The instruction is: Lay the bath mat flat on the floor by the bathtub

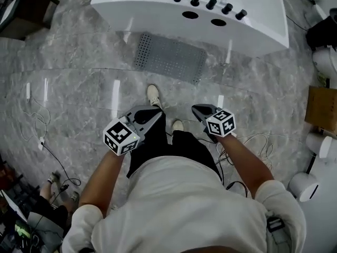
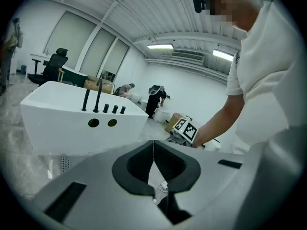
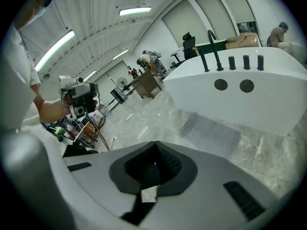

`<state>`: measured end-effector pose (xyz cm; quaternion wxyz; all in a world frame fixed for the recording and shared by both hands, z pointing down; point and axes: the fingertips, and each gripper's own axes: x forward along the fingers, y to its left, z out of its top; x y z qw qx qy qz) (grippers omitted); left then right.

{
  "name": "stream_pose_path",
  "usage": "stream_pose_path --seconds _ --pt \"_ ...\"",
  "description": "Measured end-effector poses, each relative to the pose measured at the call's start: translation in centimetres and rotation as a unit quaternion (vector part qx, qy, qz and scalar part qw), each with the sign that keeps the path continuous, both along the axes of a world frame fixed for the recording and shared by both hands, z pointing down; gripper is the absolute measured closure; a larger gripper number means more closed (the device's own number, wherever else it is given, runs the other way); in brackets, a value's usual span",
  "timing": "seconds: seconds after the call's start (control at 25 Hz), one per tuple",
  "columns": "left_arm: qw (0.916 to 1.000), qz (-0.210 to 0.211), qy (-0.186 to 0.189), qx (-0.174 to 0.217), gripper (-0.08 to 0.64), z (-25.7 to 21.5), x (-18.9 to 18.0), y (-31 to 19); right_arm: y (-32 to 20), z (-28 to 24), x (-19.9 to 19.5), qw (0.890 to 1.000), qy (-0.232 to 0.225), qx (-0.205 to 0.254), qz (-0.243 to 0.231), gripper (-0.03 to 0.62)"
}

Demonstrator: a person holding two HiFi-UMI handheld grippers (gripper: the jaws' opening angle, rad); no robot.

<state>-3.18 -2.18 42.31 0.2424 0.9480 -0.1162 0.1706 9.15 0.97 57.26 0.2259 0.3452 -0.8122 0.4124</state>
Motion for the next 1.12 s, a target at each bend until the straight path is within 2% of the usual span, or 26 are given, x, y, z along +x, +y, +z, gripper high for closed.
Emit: stream_pose_path --seconds 0.24,0.36,0.52,0.64,0.8,1.12 --pt "0.9989 0.021 -0.006 0.042 0.541 -6.1 2.1 5.9 7.1 -6.0 2.4 0.999 0.021 0.037 0.012 0.583" --pt "0.9984 0.038 -0.006 0.042 0.541 -8.1 1.7 7.7 8.2 -9.3 2.3 0.997 0.028 0.070 0.021 0.583" --pt "0.9984 0.034 0.005 0.044 0.541 -9.9 0.7 8.6 8.9 -13.0 1.8 0.993 0.033 0.110 0.041 0.583" --pt "0.9972 0.042 0.016 0.061 0.541 -11.6 -0.4 9.0 9.4 -14.9 0.3 0.989 0.035 0.128 0.059 0.583" --pt "0.9954 0.052 0.027 0.076 0.541 -13.1 -4.1 9.8 9.8 -16.6 -3.7 0.988 0.038 0.138 0.055 0.583" --pt "0.9976 0.017 0.037 0.056 0.541 -12.1 -15.4 10.4 9.4 -19.5 -13.7 0.984 0.046 0.171 0.036 0.583"
